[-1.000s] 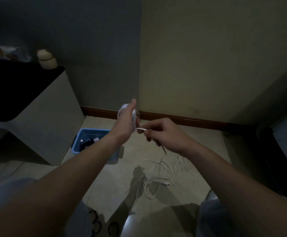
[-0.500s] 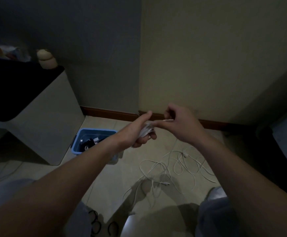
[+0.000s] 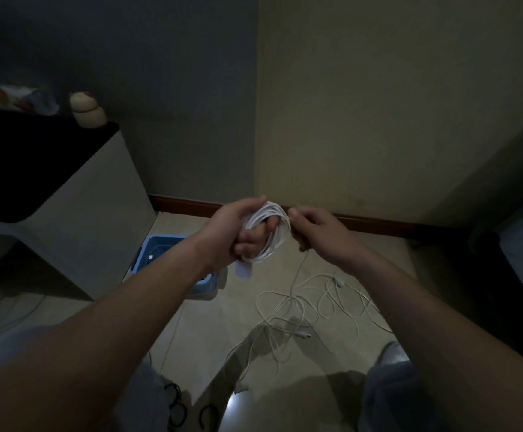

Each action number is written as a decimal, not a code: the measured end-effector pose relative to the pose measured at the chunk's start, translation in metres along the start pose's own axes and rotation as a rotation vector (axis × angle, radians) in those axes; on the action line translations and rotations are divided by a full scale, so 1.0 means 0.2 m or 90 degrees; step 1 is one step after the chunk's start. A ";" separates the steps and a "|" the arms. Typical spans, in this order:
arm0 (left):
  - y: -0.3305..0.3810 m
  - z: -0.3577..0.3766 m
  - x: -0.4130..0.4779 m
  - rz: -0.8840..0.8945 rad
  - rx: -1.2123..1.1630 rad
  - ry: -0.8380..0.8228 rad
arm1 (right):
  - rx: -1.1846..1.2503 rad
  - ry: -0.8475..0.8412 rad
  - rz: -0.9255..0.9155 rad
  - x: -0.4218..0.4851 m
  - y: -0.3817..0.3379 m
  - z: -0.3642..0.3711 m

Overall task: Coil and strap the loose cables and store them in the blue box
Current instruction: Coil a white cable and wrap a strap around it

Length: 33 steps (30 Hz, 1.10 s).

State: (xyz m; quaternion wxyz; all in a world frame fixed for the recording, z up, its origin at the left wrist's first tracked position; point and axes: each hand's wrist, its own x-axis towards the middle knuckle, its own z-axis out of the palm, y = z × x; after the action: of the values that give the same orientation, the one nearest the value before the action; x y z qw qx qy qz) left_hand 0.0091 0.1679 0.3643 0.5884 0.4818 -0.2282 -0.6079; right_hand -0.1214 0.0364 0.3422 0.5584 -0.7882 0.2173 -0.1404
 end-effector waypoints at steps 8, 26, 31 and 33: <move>0.04 -0.09 -0.02 0.065 -0.323 -0.055 | 0.072 -0.112 0.167 -0.04 0.05 0.11; 0.05 -0.08 0.07 0.154 -0.194 0.324 | 0.026 -0.084 0.029 -0.10 -0.09 0.12; -0.01 -0.07 0.08 0.081 0.069 0.286 | 0.176 -0.095 0.003 -0.10 -0.11 0.09; -0.04 -0.06 0.09 0.052 0.174 0.207 | 0.181 -0.063 -0.021 -0.09 -0.10 0.07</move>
State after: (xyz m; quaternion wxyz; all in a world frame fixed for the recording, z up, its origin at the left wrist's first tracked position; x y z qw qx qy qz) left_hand 0.0184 0.1571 0.3457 0.5707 0.6392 -0.2302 -0.4612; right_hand -0.1259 0.0624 0.3572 0.6721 -0.7105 0.1545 -0.1400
